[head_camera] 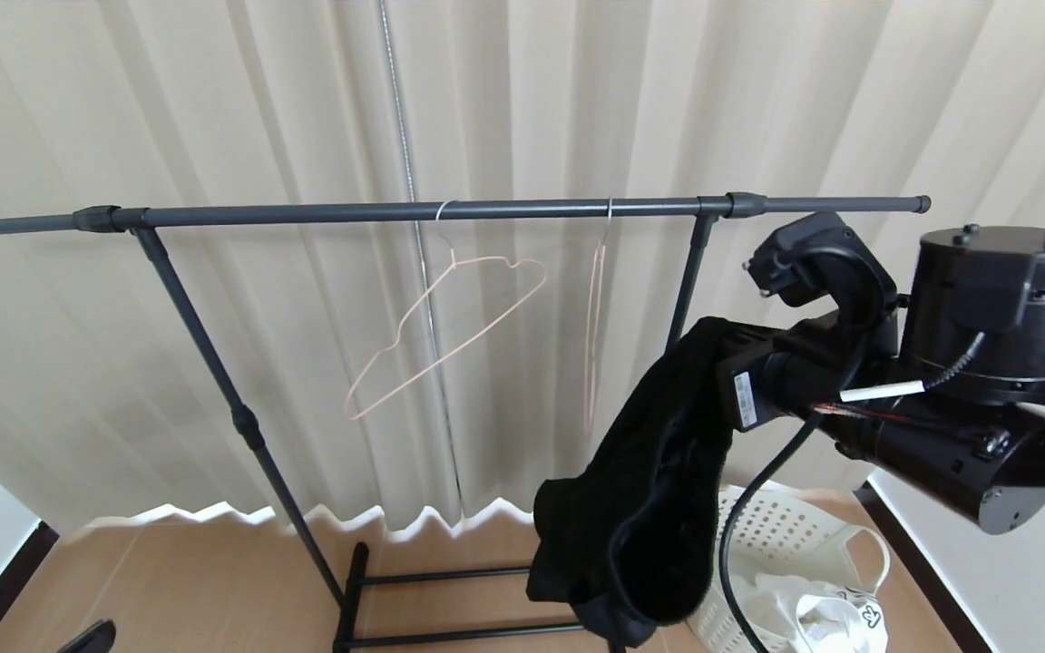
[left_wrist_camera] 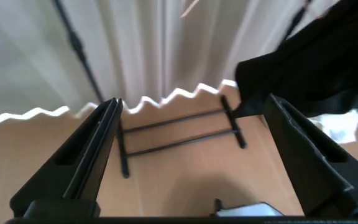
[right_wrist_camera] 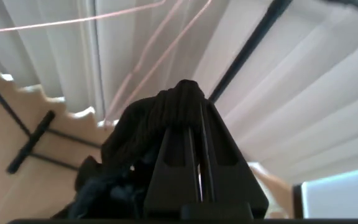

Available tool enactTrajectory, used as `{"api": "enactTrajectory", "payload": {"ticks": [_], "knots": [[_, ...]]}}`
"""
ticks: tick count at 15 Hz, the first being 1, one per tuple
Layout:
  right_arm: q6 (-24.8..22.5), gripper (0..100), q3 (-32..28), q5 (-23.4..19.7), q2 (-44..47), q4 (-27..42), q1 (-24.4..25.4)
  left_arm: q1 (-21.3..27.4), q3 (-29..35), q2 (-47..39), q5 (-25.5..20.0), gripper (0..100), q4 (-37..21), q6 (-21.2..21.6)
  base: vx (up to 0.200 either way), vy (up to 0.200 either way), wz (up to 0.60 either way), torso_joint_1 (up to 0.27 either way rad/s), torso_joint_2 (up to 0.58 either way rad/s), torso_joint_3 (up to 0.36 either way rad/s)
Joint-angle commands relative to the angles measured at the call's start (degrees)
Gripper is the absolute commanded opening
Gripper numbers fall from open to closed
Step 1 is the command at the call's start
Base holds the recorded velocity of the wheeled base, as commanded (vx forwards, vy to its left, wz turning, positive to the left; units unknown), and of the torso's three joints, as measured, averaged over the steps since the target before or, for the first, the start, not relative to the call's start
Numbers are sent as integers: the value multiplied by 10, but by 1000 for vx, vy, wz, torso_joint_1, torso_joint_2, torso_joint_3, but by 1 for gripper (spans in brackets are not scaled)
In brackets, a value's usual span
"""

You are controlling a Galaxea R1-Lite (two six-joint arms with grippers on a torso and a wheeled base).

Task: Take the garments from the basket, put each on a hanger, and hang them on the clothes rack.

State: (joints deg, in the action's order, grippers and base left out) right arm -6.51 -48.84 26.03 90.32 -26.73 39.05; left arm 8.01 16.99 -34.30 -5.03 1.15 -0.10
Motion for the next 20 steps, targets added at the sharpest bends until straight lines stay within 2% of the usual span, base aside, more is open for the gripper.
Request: {"api": "enactTrajectory", "payload": {"ticks": [1, 2, 3, 4, 7, 10, 12, 14, 15, 18, 20], "knots": [[93, 0, -90, 0, 10, 99, 5, 137, 123, -200, 9, 100, 0, -54, 0, 0, 0, 0, 0, 0], [130, 0, -117, 0, 16, 135, 11, 188, 148, -235, 27, 100, 0, -82, 0, 0, 0, 0, 0, 0], [142, 0, -127, 0, 20, 145, 12, 209, 156, -251, 36, 100, 0, -94, 0, 0, 0, 0, 0, 0], [185, 0, -159, 0, 39, 167, 19, 283, 197, -331, 69, 100, 1, -131, 0, 0, 0, 0, 0, 0], [214, 0, -173, 0, 57, 163, 32, 360, 255, -463, 71, 100, 1, -164, 0, 0, 0, 0, 0, 0], [219, 0, -173, -1, 58, 162, 39, 395, 329, -562, 71, 100, 2, -214, 0, 0, 0, 0, 0, 0], [224, 0, -174, -1, 66, 159, 39, 404, 368, -598, 71, 100, 2, -252, 0, 0, 0, 0, 0, 0], [225, 0, -173, -1, 70, 159, 46, 410, 381, -636, 78, 100, 17, -271, 0, 0, 0, 0, 0, 0], [226, 0, -173, -1, 70, 159, 56, 426, 381, -654, 95, 100, 37, -290, 0, 0, 0, 0, 0, 0], [231, 0, -172, -1, 65, 159, 77, 431, 393, -713, 159, 100, 69, -299, 0, 0, 0, 0, 0, 0], [235, 0, -172, 1, 61, 159, 84, 428, 400, -734, 180, 100, 75, -312, 0, 0, 0, 0, 0, 0]]}}
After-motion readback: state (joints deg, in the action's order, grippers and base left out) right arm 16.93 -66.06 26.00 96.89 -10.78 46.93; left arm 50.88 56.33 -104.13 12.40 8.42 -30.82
